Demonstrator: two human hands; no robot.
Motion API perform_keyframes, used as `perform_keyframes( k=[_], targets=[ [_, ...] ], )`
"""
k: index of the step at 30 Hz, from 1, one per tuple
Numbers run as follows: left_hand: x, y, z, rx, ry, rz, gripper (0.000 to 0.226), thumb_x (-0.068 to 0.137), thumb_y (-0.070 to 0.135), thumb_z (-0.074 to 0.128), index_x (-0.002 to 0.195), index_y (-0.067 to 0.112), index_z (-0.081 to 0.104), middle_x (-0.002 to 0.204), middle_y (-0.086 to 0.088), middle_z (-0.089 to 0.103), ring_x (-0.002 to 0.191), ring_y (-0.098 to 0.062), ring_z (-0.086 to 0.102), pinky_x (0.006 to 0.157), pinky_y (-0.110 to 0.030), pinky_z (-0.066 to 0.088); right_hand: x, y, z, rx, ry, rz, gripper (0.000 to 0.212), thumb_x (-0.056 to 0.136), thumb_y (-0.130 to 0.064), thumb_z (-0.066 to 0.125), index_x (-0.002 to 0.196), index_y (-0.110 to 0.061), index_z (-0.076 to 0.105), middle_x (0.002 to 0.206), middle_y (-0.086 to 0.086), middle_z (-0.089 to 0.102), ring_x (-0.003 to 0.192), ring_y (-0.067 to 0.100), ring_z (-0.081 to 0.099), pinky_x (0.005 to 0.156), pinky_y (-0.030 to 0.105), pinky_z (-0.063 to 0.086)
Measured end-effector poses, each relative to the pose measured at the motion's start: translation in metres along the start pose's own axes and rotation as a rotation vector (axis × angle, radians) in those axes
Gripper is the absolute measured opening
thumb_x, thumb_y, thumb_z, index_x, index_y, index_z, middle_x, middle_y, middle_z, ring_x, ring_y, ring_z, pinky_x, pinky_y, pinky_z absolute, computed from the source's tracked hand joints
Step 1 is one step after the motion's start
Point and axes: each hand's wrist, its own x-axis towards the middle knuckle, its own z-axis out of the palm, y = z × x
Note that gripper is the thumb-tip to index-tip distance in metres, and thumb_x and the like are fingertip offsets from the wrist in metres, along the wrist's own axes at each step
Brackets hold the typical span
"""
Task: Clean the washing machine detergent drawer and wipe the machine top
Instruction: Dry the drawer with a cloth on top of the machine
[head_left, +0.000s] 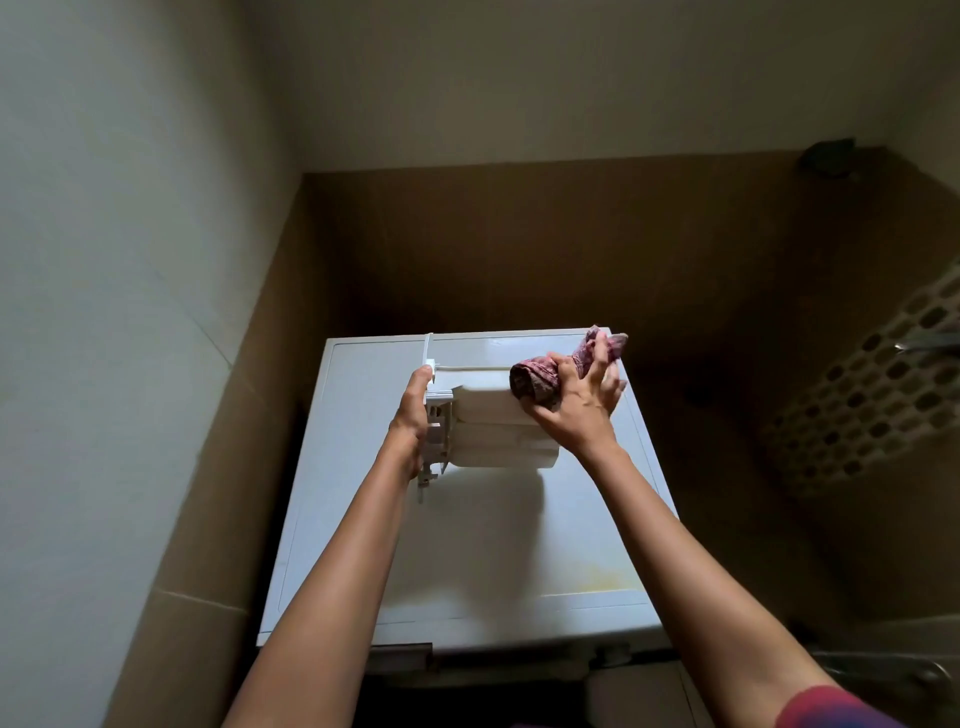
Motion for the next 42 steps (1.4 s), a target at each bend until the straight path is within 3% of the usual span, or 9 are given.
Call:
perform_keyframes(
  k=[4, 6, 8, 15, 19, 26, 30, 34, 42],
  targets=[
    [-0.005, 0.001, 0.000, 0.012, 0.000, 0.009, 0.075, 0.077, 0.072, 0.038, 0.126, 0.019, 0.058, 0.125, -0.016, 0.060, 0.112, -0.033, 0.058, 0.081, -0.042, 0.053, 0.008, 0.009, -0.012, -0.118, 0.123, -0.127, 0.035, 0.074, -0.040, 0.074, 0.093, -0.012, 0.065, 0.149, 0.012, 0.033, 0.138, 0.040, 0.024, 0.114, 0.049, 0.010],
    [-0.008, 0.003, 0.000, 0.007, -0.006, 0.003, 0.070, 0.080, 0.071, 0.038, 0.122, 0.020, 0.060, 0.118, -0.016, 0.064, 0.104, -0.032, 0.062, 0.068, -0.034, 0.052, 0.010, 0.007, -0.016, 0.062, 0.128, -0.039, 0.039, 0.079, -0.036, 0.073, 0.097, -0.003, 0.063, 0.127, 0.014, 0.053, 0.114, 0.034, 0.052, 0.094, 0.040, 0.041],
    [-0.009, 0.004, 0.000, 0.007, -0.002, 0.004, 0.069, 0.081, 0.071, 0.038, 0.122, 0.020, 0.061, 0.118, -0.016, 0.064, 0.102, -0.031, 0.062, 0.064, -0.033, 0.050, 0.009, -0.001, -0.018, 0.255, 0.269, 0.077, 0.036, 0.083, -0.032, 0.071, 0.098, -0.001, 0.060, 0.104, 0.016, 0.060, 0.093, 0.036, 0.060, 0.073, 0.035, 0.045],
    [-0.007, 0.002, 0.000, 0.030, 0.014, 0.021, 0.078, 0.076, 0.074, 0.038, 0.130, 0.021, 0.056, 0.133, -0.016, 0.055, 0.117, -0.034, 0.056, 0.092, -0.047, 0.051, 0.005, -0.023, 0.002, -0.076, 0.111, -0.095, 0.027, 0.094, -0.027, 0.054, 0.119, -0.020, 0.059, 0.117, 0.010, 0.053, 0.103, 0.032, 0.050, 0.083, 0.038, 0.037],
    [-0.010, 0.001, 0.000, 0.000, 0.005, 0.026, 0.070, 0.079, 0.071, 0.040, 0.121, 0.019, 0.063, 0.116, -0.015, 0.066, 0.092, -0.030, 0.066, 0.062, -0.033, 0.054, 0.005, -0.043, 0.008, -0.068, 0.060, -0.076, 0.020, 0.096, -0.021, 0.049, 0.110, -0.013, 0.061, 0.122, 0.011, 0.046, 0.101, 0.032, 0.048, 0.087, 0.038, 0.033],
    [-0.005, 0.001, -0.002, 0.026, -0.015, 0.075, 0.056, 0.089, 0.062, 0.034, 0.090, 0.018, 0.068, 0.086, -0.013, 0.071, 0.070, -0.021, 0.066, 0.055, -0.025, 0.050, 0.005, -0.105, 0.022, -0.052, -0.275, -0.412, 0.037, 0.088, -0.011, 0.050, 0.124, -0.016, 0.053, 0.136, 0.012, 0.032, 0.115, 0.033, 0.034, 0.096, 0.044, 0.031],
    [-0.006, 0.002, -0.004, 0.039, 0.009, 0.059, 0.072, 0.078, 0.071, 0.037, 0.112, 0.014, 0.065, 0.112, -0.021, 0.066, 0.102, -0.034, 0.063, 0.085, -0.043, 0.051, 0.010, -0.095, 0.014, -0.076, -0.187, -0.515, 0.038, 0.090, -0.012, 0.049, 0.125, -0.019, 0.060, 0.118, 0.009, 0.053, 0.102, 0.032, 0.045, 0.083, 0.040, 0.042],
    [-0.012, 0.004, -0.002, 0.034, 0.012, 0.030, 0.085, 0.065, 0.075, 0.040, 0.126, 0.019, 0.059, 0.130, -0.019, 0.058, 0.115, -0.036, 0.057, 0.095, -0.047, 0.049, 0.018, -0.062, -0.001, -0.145, -0.100, -0.415, 0.036, 0.090, -0.010, 0.048, 0.118, -0.024, 0.066, 0.107, 0.004, 0.058, 0.093, 0.031, 0.048, 0.077, 0.038, 0.043],
    [-0.014, 0.006, -0.002, -0.018, -0.035, 0.024, 0.070, 0.076, 0.072, 0.042, 0.121, 0.021, 0.062, 0.103, -0.011, 0.069, 0.087, -0.027, 0.066, 0.059, -0.030, 0.051, 0.026, 0.000, -0.022, -0.176, -0.051, -0.006, 0.041, 0.085, -0.002, 0.049, 0.116, -0.024, 0.066, 0.118, 0.003, 0.053, 0.103, 0.032, 0.041, 0.086, 0.038, 0.039]
  ],
)
